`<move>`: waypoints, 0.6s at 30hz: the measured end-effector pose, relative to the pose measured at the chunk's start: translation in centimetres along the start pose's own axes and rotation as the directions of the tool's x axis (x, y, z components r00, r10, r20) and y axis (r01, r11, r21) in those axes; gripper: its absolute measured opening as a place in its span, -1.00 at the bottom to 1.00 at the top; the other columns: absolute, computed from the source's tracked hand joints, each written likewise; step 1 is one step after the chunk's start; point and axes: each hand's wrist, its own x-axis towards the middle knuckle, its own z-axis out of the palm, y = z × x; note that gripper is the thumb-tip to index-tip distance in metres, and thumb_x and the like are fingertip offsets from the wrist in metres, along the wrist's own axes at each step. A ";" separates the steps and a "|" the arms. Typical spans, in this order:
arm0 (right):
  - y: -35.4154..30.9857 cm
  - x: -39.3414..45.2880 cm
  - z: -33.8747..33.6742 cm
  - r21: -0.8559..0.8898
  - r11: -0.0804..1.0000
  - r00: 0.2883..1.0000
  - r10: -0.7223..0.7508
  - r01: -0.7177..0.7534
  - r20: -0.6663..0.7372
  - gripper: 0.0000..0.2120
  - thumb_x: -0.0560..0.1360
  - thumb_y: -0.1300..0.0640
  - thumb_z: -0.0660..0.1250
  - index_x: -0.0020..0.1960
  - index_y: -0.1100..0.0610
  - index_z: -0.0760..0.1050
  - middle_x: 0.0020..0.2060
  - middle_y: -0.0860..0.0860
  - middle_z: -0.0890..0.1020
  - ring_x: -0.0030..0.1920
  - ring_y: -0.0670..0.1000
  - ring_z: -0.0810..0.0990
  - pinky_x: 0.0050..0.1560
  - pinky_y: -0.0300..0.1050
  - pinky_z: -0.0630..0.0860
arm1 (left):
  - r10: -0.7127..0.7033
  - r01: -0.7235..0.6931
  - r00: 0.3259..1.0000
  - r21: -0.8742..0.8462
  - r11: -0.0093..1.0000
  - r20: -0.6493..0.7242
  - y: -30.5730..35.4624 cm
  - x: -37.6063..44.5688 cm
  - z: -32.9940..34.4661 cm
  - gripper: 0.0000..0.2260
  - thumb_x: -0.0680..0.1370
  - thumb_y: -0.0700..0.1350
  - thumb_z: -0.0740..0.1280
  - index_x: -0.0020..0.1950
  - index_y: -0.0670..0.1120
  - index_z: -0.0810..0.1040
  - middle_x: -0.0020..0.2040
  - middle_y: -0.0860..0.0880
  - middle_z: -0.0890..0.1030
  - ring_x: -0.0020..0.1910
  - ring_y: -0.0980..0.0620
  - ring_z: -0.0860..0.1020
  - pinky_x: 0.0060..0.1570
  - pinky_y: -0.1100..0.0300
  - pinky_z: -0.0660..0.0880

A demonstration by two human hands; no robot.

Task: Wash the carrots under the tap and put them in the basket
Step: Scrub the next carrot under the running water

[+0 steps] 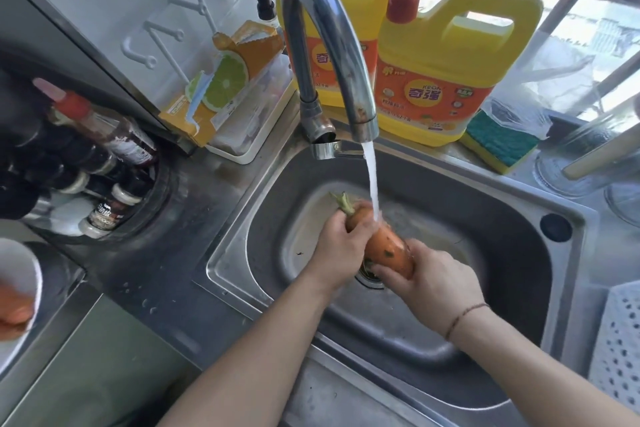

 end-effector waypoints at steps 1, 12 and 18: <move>-0.5 -0.3 0.0 -0.111 0.994 0.998 -0.003 -0.004 -0.060 -0.56 0.46 -0.44 0.15 -0.07 -0.06 0.29 -0.25 -0.10 0.57 -0.16 0.03 0.64 -0.25 -0.10 0.42 | -0.031 0.026 0.995 -0.049 0.998 -0.097 -0.1 0.4 0.7 -0.91 0.60 -0.15 0.36 0.07 -0.15 0.57 -0.19 -0.04 0.58 -0.31 0.14 0.53 -0.39 0.36 0.44; 0.0 0.1 -0.9 0.129 0.991 0.994 0.017 -0.031 0.105 -0.54 0.41 -0.46 0.22 -0.01 -0.09 0.44 -0.24 -0.13 0.63 -0.24 -0.04 0.62 -0.16 -0.06 0.57 | -0.063 0.078 0.986 -0.090 0.993 0.156 -0.6 0.0 -1.5 -0.82 0.69 -0.08 0.17 0.16 -0.08 0.53 -0.28 0.08 0.56 -0.34 0.17 0.50 -0.39 0.33 0.41; -1.1 -0.6 2.2 -0.332 0.932 0.861 -0.286 0.146 -0.421 -0.57 0.33 -0.27 0.45 -0.08 0.06 0.50 -0.35 -0.07 0.63 -0.56 0.08 0.55 -0.43 -0.21 0.16 | -0.203 0.148 0.931 -0.193 0.970 -0.302 0.7 1.5 1.5 -0.78 0.56 -0.09 0.38 -0.27 -0.11 0.59 -0.45 0.03 0.58 -0.44 0.08 0.56 -0.39 0.26 0.48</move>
